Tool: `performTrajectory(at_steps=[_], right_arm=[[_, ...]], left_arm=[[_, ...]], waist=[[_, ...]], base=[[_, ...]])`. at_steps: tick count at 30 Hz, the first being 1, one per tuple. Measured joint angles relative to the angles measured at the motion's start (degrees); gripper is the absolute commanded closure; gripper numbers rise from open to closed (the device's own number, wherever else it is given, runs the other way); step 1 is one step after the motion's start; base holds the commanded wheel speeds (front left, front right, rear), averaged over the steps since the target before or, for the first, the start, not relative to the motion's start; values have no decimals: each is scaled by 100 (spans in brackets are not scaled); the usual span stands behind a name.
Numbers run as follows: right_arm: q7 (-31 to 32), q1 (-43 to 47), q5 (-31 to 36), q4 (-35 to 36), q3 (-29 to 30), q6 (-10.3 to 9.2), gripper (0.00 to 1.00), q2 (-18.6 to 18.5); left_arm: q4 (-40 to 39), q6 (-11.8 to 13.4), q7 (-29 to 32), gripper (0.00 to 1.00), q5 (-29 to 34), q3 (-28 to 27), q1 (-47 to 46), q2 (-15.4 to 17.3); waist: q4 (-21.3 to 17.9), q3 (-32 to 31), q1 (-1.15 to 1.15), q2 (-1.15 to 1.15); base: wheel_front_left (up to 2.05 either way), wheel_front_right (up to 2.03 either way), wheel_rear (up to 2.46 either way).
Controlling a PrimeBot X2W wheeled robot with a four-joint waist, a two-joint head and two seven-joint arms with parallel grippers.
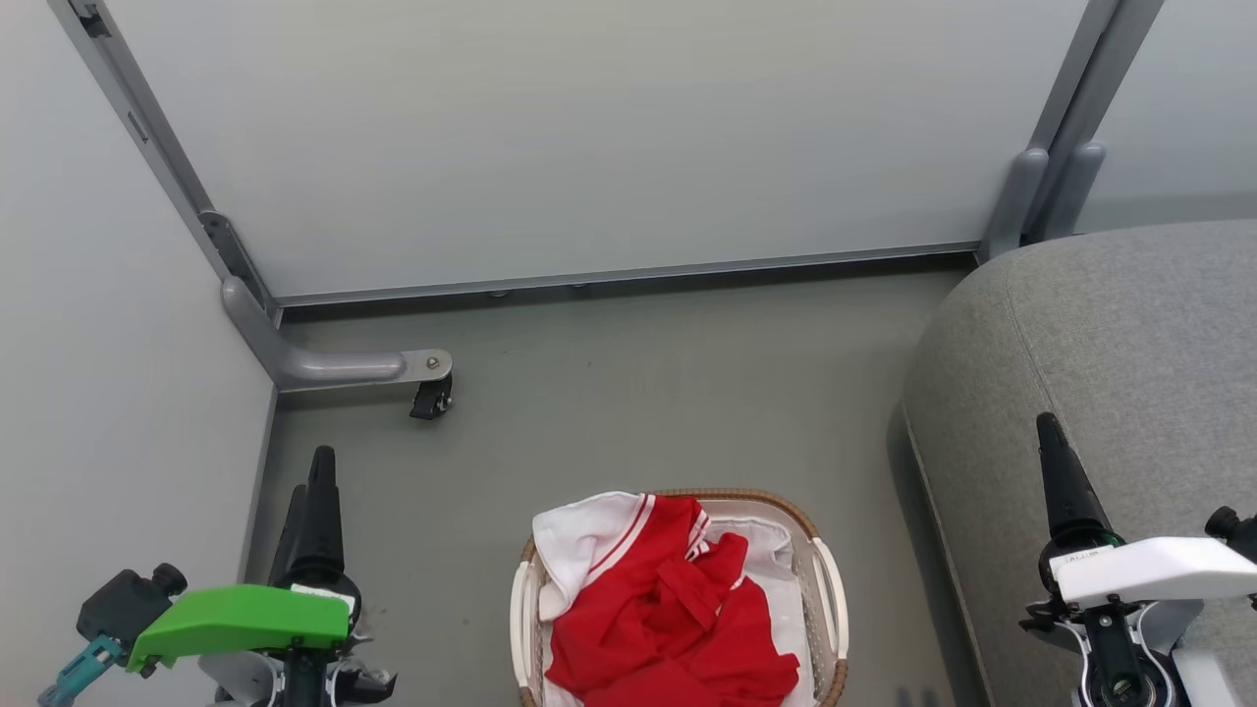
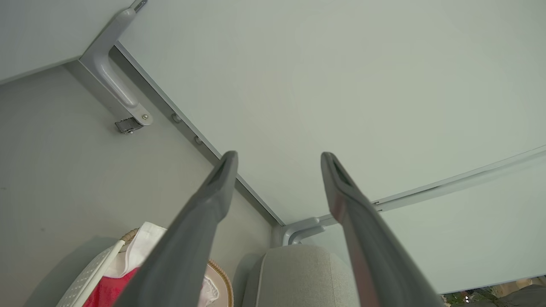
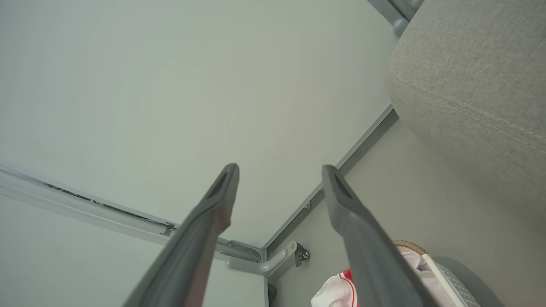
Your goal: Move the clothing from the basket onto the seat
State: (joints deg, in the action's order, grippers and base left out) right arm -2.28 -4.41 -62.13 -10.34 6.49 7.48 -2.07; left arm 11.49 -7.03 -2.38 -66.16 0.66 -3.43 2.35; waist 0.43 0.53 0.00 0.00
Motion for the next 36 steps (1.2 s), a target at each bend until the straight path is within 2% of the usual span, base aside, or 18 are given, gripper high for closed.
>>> performTrajectory(at_steps=[15, 25, 36], right_arm=[[-282, 111, 1764, 191, -135, 0, 0, -14], [-456, 154, 2647, 59, -172, 0, 0, -22], [-628, 164, 3422, 46, -194, 0, 0, -29]], left_arm=[[-41, 259, -282, 0, 1628, 313, 18, 4], [68, 285, -457, 0, 2397, 386, 120, 8], [301, 285, -621, 0, 2976, 478, 148, 11]], waist=[[40, -26, 0, 0], [50, -43, 0, 0], [72, -53, 0, 0]], base=[[0, 0, 0], [0, 0, 0], [0, 0, 0]])
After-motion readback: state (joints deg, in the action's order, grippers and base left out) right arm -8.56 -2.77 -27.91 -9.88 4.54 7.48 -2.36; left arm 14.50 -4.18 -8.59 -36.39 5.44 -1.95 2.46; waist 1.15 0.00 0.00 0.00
